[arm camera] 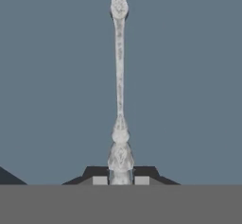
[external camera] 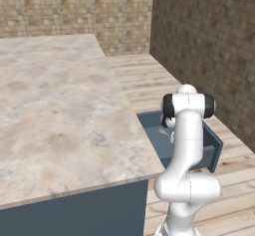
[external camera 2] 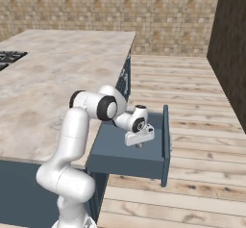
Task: Organize the utensils by type. Pick up the wooden spoons from the counter and place them in the open cabinet. Then pick up the metallic utensils from the counter and place them in the open drawer.
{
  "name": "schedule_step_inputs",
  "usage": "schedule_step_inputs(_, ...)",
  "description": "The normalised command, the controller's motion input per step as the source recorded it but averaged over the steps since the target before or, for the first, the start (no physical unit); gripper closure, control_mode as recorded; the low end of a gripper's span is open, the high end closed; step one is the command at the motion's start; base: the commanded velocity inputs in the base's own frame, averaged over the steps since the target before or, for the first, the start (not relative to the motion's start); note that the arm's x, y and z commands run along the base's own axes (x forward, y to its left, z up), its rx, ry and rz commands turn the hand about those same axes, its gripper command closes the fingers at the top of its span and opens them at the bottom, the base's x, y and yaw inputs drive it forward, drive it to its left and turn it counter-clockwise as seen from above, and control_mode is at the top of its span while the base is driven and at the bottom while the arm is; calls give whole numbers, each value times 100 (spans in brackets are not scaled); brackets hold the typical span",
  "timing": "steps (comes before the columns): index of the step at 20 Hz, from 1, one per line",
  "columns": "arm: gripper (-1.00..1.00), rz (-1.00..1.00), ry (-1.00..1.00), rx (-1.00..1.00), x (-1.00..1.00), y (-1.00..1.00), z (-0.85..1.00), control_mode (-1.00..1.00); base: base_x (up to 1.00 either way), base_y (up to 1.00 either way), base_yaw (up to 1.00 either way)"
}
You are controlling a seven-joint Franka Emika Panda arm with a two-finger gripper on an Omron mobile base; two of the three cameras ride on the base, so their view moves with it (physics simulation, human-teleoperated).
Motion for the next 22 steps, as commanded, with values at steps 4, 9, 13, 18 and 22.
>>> schedule_step_inputs(4,100,0,6,0,10,0,-14,-100,0,0,0)
schedule_step_inputs(9,100,0,4,0,12,0,-22,-100,0,0,0)
schedule_step_inputs(13,100,0,2,0,15,0,-18,-100,0,0,0)
schedule_step_inputs(18,100,0,0,0,9,0,-13,-100,0,0,0)
schedule_step_inputs(22,100,0,0,0,9,-1,-12,-100,0,0,0)
